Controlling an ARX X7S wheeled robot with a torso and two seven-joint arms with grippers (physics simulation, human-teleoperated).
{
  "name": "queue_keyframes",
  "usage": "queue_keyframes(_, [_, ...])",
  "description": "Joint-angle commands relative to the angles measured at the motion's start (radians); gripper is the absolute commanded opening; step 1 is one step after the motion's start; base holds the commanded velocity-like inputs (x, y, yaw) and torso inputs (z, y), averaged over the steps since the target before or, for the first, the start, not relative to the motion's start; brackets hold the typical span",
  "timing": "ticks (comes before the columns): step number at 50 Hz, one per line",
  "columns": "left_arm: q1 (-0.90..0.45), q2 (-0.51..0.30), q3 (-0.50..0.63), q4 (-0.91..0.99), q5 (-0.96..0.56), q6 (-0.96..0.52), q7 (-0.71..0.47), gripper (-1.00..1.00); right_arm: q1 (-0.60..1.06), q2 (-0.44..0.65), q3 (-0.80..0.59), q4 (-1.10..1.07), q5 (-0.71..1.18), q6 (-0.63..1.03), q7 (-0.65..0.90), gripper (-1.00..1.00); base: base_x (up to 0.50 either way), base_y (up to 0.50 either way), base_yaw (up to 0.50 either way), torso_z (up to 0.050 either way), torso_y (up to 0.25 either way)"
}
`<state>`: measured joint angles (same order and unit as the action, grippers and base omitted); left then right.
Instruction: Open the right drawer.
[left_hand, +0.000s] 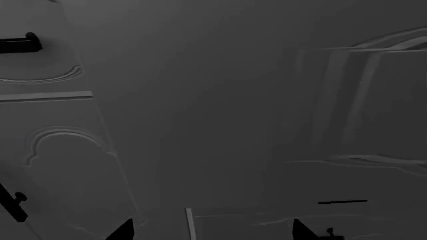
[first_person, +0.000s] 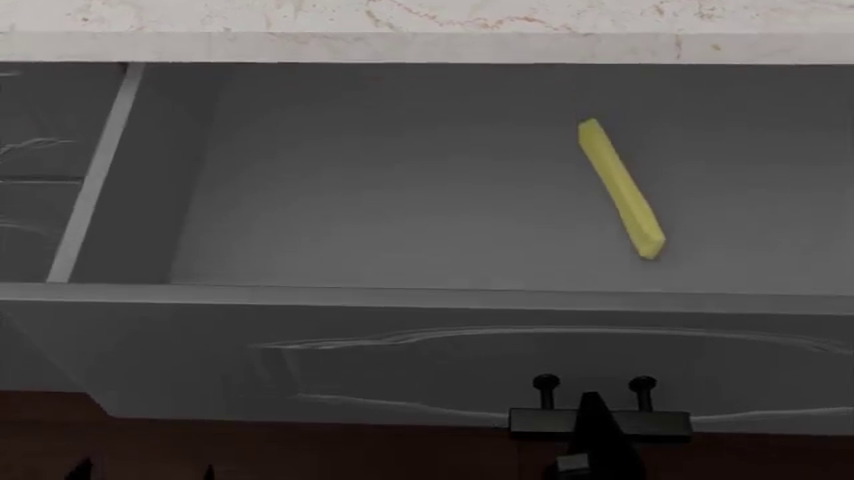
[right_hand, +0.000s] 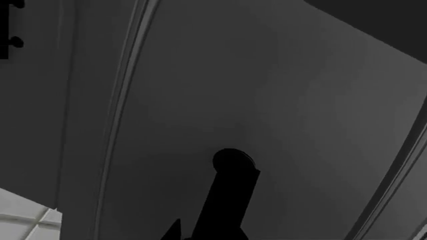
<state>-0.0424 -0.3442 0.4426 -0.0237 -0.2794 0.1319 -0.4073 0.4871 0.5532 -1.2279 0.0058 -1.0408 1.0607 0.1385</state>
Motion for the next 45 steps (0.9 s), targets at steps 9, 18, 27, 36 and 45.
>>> queue_keyframes(9, [-0.007,0.017,-0.022,0.003,0.002,0.01,0.024,1.0,-0.024,-0.042,-0.039,-0.014,-0.06,-0.014,0.014,-1.0,-0.19,0.0,0.0,0.0,0.0])
queue_keyframes(18, [-0.002,0.013,-0.02,0.015,0.001,0.006,0.019,1.0,-0.026,-0.042,-0.036,-0.014,-0.057,-0.018,0.018,-1.0,-0.18,0.0,0.0,0.0,0.0])
queue_keyframes(27, [-0.006,0.013,-0.019,0.013,-0.002,0.003,0.018,1.0,-0.023,-0.043,-0.037,-0.015,-0.063,-0.016,0.009,-1.0,-0.18,0.0,0.0,0.0,-0.001])
queue_keyframes(36, [-0.008,0.012,-0.017,0.009,-0.004,0.005,0.019,1.0,-0.015,-0.037,-0.044,-0.033,-0.081,-0.009,-0.015,-1.0,-0.18,0.0,0.0,0.0,0.0])
queue_keyframes(45, [-0.007,0.011,-0.016,0.01,-0.005,0.007,0.017,1.0,-0.017,-0.036,-0.044,-0.039,-0.086,-0.008,-0.021,-1.0,-0.17,0.0,0.0,0.001,-0.001])
